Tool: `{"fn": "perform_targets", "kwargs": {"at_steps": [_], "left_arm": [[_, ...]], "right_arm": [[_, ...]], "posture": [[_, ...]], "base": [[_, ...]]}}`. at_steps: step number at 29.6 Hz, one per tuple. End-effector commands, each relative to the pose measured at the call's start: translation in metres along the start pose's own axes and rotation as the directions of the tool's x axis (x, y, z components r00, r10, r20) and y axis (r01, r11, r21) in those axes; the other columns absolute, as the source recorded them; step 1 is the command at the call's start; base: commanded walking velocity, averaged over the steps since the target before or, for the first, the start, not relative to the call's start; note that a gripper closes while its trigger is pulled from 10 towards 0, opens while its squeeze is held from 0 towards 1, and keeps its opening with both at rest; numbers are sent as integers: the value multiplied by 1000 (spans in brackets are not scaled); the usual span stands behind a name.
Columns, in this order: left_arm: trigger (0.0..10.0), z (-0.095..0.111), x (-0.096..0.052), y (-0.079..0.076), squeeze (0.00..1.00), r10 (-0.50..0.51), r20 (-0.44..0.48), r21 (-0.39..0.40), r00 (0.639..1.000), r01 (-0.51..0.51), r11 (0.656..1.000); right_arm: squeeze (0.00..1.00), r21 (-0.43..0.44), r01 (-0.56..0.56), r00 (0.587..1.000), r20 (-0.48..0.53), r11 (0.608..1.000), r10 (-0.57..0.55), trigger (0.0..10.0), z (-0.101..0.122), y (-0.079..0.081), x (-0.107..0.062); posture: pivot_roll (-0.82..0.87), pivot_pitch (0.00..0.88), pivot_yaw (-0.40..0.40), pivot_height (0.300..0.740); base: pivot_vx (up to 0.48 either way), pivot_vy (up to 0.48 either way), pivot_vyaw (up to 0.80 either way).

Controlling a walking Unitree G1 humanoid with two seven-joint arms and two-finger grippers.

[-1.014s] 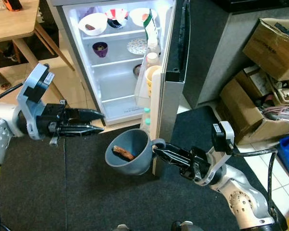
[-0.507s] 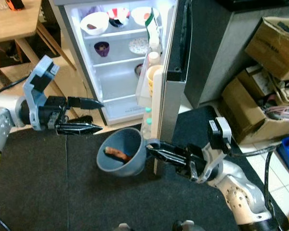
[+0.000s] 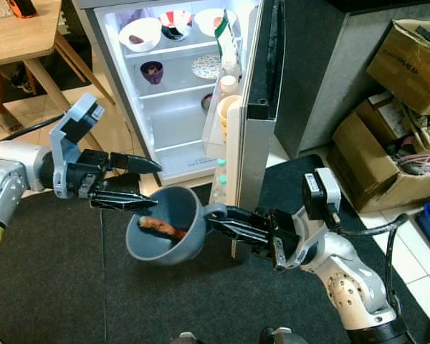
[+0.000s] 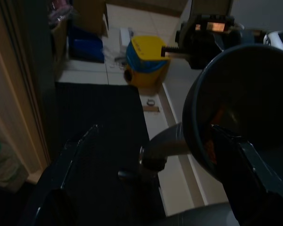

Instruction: Restocking fridge

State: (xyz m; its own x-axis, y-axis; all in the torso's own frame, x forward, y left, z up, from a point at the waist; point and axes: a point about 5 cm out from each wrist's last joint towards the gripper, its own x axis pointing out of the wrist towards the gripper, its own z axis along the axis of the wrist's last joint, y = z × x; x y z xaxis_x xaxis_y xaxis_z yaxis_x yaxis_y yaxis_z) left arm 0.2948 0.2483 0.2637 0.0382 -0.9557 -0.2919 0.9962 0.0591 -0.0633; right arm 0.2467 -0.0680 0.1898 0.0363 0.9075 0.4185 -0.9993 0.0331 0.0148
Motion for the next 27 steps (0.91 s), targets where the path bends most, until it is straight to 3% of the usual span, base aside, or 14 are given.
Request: {"fn": "perform_targets", "kwargs": {"at_steps": [1,13,19,20,21,22,27], "left_arm": [[10000,-2,-10,-2,0,30,-51,-5,998,-30,1000],[10000,-7,-5,1,0,19,-90,-16,996,-21,1000],[9412,-7,-4,4,0,20,-93,-13,995,-21,1000],[7686,-7,-4,5,0,20,-93,-13,995,-21,1000],[4980,-7,-3,5,0,17,-92,-13,996,-19,1000],[0,-6,-2,5,0,10,-85,-15,996,-11,1000],[0,-4,0,3,0,-9,-79,-21,997,7,1000]], "right_arm": [[0,-8,-42,999,16,999,43,10000,2,6,6],[0,-19,-68,998,-10,998,68,10000,-1,10,14],[0,-29,-59,998,-35,998,58,10000,-4,9,14],[0,-30,-56,998,-38,998,55,10000,-4,9,14],[0,-31,-55,998,-39,998,54,10000,-4,9,14],[0,-32,-52,998,-39,998,51,10000,-5,8,14],[0,-34,-47,998,-37,998,46,10000,-5,8,15]], "posture": [[-45,150,69,740],[-42,156,76,740],[-42,158,78,740],[-41,159,78,740],[-41,159,80,740],[-41,159,80,740],[-41,157,81,740]], "base": [[0,0,0],[0,0,0],[0,0,0],[0,0,0],[0,0,0],[0,0,0],[0,0,0]]}}
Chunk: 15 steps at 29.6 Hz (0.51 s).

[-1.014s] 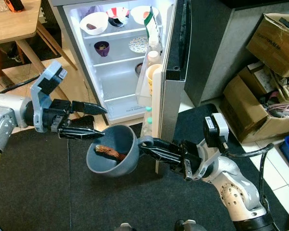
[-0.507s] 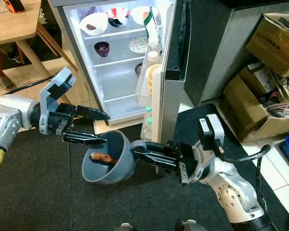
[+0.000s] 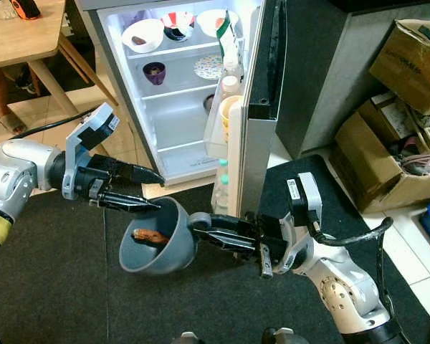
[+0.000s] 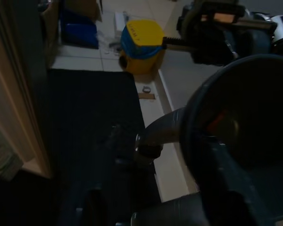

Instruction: Restocking fridge

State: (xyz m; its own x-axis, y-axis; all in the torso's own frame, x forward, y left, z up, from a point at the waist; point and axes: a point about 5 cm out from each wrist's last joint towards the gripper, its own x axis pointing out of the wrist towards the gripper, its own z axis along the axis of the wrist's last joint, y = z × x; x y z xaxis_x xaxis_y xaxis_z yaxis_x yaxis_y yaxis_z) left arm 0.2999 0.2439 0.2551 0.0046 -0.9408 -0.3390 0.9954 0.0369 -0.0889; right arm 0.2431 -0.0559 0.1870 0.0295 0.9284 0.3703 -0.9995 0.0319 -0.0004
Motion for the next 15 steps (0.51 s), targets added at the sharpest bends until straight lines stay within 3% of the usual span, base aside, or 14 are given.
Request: {"fn": "perform_targets", "kwargs": {"at_steps": [1,15], "left_arm": [[0,2,-7,-2,0,19,-27,-5,999,-19,1000],[0,3,-3,-4,0,-10,-27,-6,1000,10,1000]], "right_arm": [[0,-23,-38,999,17,999,38,10000,3,4,5],[0,-30,-30,999,19,999,31,10000,3,4,7]], "posture": [[-41,157,81,740],[-41,159,86,740]], "base": [[0,0,0],[0,0,0]]}}
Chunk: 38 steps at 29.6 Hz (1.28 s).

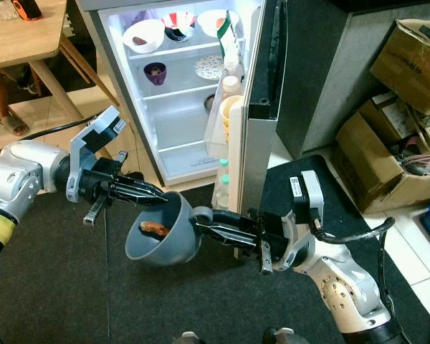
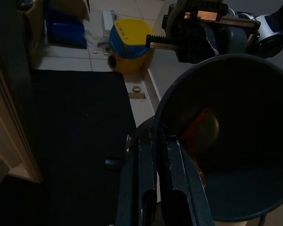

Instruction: Restocking fridge

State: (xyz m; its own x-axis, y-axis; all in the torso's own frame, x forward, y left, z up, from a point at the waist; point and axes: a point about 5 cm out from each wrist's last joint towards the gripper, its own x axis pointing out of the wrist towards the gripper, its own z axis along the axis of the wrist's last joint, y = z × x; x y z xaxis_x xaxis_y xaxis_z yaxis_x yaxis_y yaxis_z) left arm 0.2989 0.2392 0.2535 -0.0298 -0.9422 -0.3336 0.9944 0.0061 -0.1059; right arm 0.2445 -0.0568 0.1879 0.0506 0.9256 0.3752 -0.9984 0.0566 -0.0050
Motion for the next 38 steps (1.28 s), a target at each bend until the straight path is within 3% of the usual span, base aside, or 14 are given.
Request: {"fn": "perform_targets", "kwargs": {"at_steps": [1,10,11,15,16,17,29,38], "left_arm": [[0,4,-8,-4,0,22,-29,-1,999,-22,1000],[0,6,-9,-5,0,17,-30,5,999,-17,1000],[0,6,-9,-5,0,17,-31,5,999,-17,1000],[0,7,-10,-6,0,15,-33,5,999,-14,1000],[0,7,-10,-6,0,13,-34,5,999,-13,1000],[0,7,-10,-7,0,11,-36,5,999,-11,1000],[0,8,-9,-9,0,-5,-48,7,999,6,1000],[0,7,-5,-13,0,-36,-63,7,997,36,999]], "right_arm": [[0,-18,-50,999,13,999,51,10000,2,6,7],[31,-19,-5,1000,-1,1000,5,10000,1,-1,9],[1000,-13,-4,1000,4,1000,4,10000,1,-1,9],[1000,-16,5,1000,30,1000,-5,10000,4,-2,9],[867,-17,1,999,32,1000,-1,10000,5,-1,8],[0,-8,-12,999,33,1000,12,10000,5,-1,7],[0,-5,-123,992,-33,992,122,10000,19,-1,-5],[0,-61,-210,967,-159,976,198,10000,30,-8,-6]], "posture": [[-41,159,86,740],[-38,160,85,740],[-38,160,85,740],[-38,160,85,740],[-34,159,87,740],[-33,159,87,740],[-33,153,88,740],[-27,146,85,740]], "base": [[0,0,0],[0,0,0],[0,0,0],[0,0,0],[0,0,0],[0,0,0],[0,0,0],[0,0,0]]}}
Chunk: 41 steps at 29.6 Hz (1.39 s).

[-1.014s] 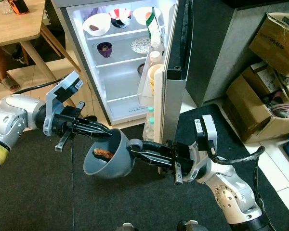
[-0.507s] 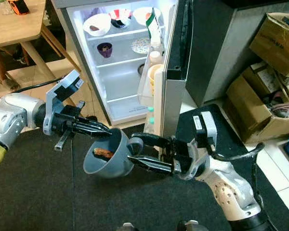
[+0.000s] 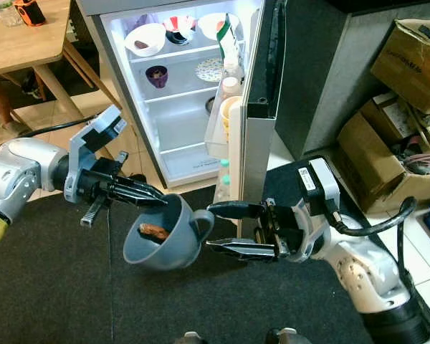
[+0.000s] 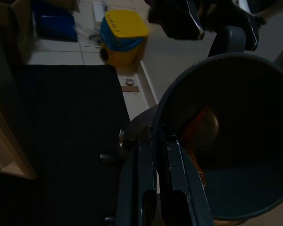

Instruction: Restocking fridge

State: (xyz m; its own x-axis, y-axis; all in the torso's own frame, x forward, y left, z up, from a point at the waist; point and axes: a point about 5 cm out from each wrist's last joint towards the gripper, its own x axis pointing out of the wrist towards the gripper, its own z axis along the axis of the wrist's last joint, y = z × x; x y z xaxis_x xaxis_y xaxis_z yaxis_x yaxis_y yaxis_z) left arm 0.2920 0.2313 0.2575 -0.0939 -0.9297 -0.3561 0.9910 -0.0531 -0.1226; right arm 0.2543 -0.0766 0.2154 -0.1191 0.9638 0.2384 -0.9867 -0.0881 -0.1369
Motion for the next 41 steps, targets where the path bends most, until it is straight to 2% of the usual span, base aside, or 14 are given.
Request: {"fn": "perform_targets", "kwargs": {"at_steps": [1,4,13,14,17,18,30,31,32,33,34,38,40,41], "left_arm": [[0,1,-11,-6,0,26,-31,2,999,-25,1000],[0,2,-10,-7,0,17,-34,2,999,-17,1000],[0,3,-10,-8,0,10,-34,3,999,-10,1000],[0,3,-10,-8,0,10,-34,3,999,-10,1000],[0,3,-10,-8,0,9,-34,3,999,-9,1000],[0,3,-10,-8,0,9,-35,4,999,-9,1000],[0,4,-9,-8,0,3,-35,5,999,-2,1000],[0,3,-8,-8,153,3,-29,8,1000,-3,1000],[0,3,-8,-8,153,3,-29,8,1000,-3,1000],[5490,4,-8,-4,1000,18,-11,11,1000,-18,1000],[10000,4,-8,-3,1000,22,-2,12,1000,-22,1000],[10000,6,-10,-1,1000,36,44,18,998,-37,999],[10000,8,-17,-2,1000,63,113,17,992,-65,998],[10000,8,-17,-2,1000,63,113,17,992,-65,998]], "right_arm": [[0,3,-28,999,-21,1000,29,10000,-2,3,3],[0,-31,-32,997,-73,999,30,10000,-4,-1,6],[0,-53,-33,994,-102,998,28,10000,-5,-3,11],[0,-52,-30,995,-99,998,25,3412,-5,-4,11],[0,-53,-26,995,-98,998,21,3412,-5,-4,11],[0,-51,-28,995,-95,998,23,0,-4,-4,10],[0,-41,-47,996,-72,998,44,0,-3,-2,11],[0,-43,-44,997,-72,998,41,0,-3,-2,11],[0,-43,-44,997,-72,998,41,0,-3,-2,11],[0,-47,-38,997,-71,998,34,0,-3,-3,11],[0,-51,-31,997,-70,998,28,0,-3,-3,11],[0,-66,7,998,-61,998,-11,0,-4,-6,10],[0,-87,72,996,-54,994,-77,0,-6,-10,7],[0,-87,72,996,-54,994,-77,0,-6,-10,7]], "posture": [[-27,146,85,740],[-27,146,85,740],[-24,151,88,740],[-25,151,89,740],[-25,151,89,740],[-26,152,90,740],[-23,151,92,740],[-23,151,92,740],[-23,151,92,740],[-23,151,92,740],[-23,151,92,740],[-27,153,87,740],[-27,153,86,740],[-27,153,86,740]], "base": [[0,0,0],[0,0,0],[0,0,0],[0,0,0],[0,0,0],[0,0,0],[0,0,0],[0,0,0],[0,0,0],[0,0,0],[0,0,0],[0,0,0],[0,0,0],[0,0,0]]}}
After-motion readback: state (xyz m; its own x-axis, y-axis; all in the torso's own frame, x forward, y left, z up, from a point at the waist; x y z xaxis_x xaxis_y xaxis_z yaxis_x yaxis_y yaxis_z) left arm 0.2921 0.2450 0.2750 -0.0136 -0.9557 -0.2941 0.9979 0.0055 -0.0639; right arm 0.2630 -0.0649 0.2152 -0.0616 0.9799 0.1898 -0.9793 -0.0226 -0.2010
